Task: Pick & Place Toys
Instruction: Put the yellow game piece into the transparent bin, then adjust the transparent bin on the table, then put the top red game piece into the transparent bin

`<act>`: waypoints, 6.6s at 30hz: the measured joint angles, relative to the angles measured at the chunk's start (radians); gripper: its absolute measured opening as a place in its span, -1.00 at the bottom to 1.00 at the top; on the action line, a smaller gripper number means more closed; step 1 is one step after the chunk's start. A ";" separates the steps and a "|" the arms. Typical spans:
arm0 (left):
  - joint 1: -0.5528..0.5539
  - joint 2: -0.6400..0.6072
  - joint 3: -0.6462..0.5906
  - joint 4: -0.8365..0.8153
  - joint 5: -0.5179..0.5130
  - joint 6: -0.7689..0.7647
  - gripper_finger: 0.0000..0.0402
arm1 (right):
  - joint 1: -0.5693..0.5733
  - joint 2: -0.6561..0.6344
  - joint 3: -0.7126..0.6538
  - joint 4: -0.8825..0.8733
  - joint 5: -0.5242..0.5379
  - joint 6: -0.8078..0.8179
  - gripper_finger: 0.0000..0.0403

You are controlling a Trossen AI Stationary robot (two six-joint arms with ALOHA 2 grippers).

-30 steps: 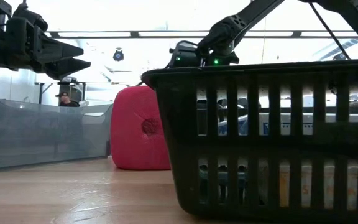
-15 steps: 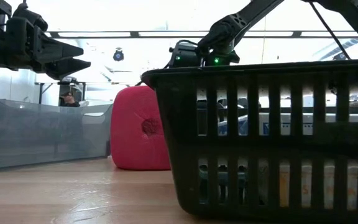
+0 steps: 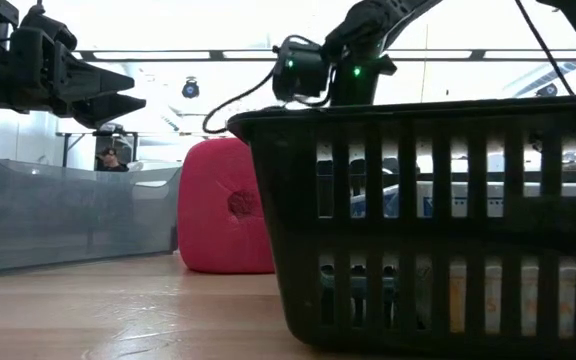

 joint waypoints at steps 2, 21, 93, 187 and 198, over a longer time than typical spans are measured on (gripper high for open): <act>0.000 0.000 0.000 0.000 0.000 0.000 0.80 | 0.016 -0.022 0.000 -0.006 0.013 0.000 -0.32; -0.001 0.000 0.000 -0.004 0.000 -0.003 0.80 | 0.143 -0.356 -0.455 0.899 -0.107 -0.103 -0.31; -0.001 0.000 0.000 0.001 0.000 -0.004 0.80 | -0.239 -0.689 -0.802 0.747 0.182 0.110 0.58; -0.001 0.000 0.000 -0.009 0.000 -0.003 0.80 | -0.248 0.033 0.187 -0.275 -0.066 -0.340 -0.91; -0.001 0.000 0.000 -0.007 0.000 -0.003 0.80 | -0.241 0.033 0.187 -0.278 0.009 -0.346 0.00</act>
